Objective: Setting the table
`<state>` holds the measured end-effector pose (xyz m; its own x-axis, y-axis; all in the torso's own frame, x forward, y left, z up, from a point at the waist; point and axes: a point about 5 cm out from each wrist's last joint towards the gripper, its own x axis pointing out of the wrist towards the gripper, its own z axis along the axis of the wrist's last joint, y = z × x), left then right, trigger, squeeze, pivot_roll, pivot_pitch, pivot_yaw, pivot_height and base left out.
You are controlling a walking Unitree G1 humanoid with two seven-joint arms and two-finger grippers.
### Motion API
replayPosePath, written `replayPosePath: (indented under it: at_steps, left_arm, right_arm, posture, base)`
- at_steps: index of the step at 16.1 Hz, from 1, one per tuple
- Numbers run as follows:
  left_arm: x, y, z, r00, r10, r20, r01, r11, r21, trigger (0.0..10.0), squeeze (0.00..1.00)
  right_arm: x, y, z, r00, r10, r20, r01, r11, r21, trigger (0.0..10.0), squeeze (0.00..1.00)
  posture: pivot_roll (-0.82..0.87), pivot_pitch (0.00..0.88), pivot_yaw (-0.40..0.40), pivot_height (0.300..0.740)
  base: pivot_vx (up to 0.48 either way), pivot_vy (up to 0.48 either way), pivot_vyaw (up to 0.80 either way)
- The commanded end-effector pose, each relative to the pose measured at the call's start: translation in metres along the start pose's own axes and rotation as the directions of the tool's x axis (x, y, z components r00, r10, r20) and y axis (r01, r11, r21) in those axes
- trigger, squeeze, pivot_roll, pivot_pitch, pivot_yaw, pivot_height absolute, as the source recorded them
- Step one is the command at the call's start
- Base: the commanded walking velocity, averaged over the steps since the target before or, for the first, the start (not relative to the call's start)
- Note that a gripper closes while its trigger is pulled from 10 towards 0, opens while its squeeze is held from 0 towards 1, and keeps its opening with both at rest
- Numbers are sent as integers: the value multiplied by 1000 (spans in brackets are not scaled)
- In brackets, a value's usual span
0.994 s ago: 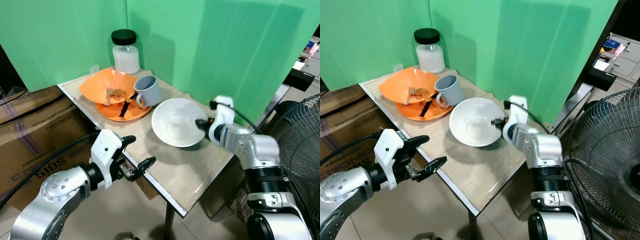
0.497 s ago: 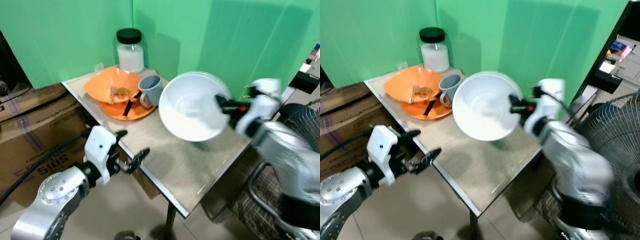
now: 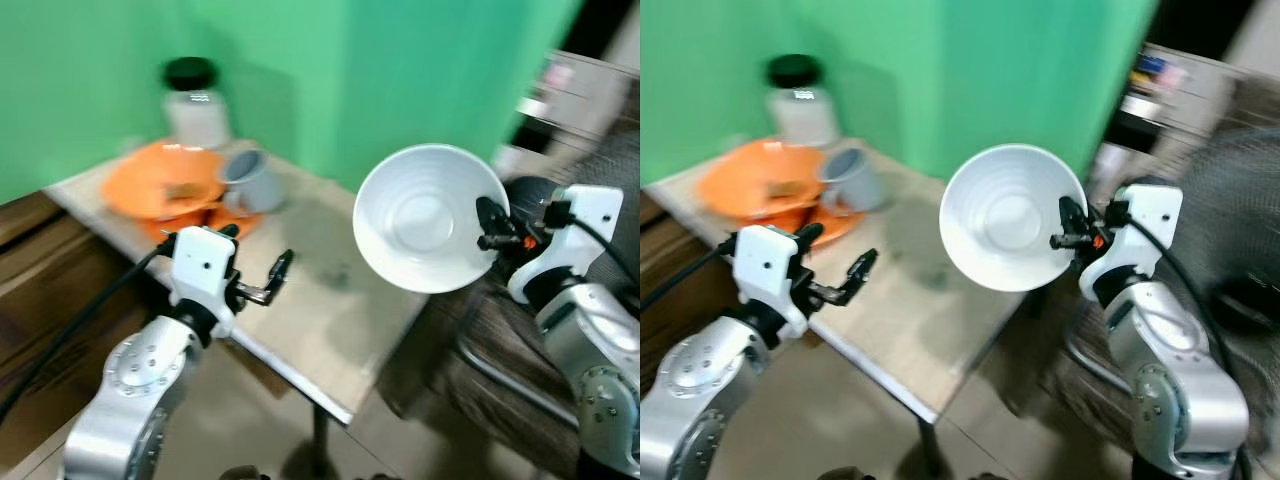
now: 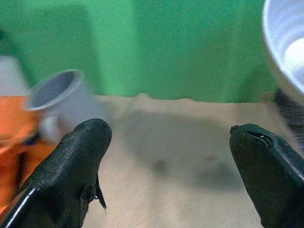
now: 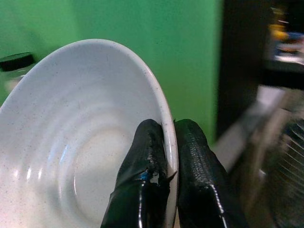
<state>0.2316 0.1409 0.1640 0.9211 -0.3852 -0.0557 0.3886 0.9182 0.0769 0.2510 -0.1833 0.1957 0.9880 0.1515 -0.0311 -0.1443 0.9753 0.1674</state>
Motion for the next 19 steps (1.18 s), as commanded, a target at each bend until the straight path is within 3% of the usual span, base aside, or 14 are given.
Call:
replayPosePath:
  at_steps: [1, 10, 19]
  left_arm:
    - [-1, 1, -4, 999, 23, -23, -22, 1000, 14, 10000, 0]
    - [-5, 12, -6, 996, 80, -38, -77, 994, 80, 10000, 0]
    - [-3, 16, -4, 994, 111, -18, -110, 993, 50, 10000, 0]
  right_arm:
    - [-3, 11, 12, 996, 46, 78, -46, 999, -2, 10000, 0]
    - [0, 15, -3, 998, 55, 44, -54, 998, -19, 10000, 0]
    - [2, 24, -7, 993, 114, 13, -113, 993, -25, 10000, 0]
  posture:
    - [143, 0, -38, 740]
    - [163, 0, -52, 740]
    - [156, 0, -56, 740]
  base:
    - [0, 0, -800]
    - [0, 0, -800]
    - [0, 0, -800]
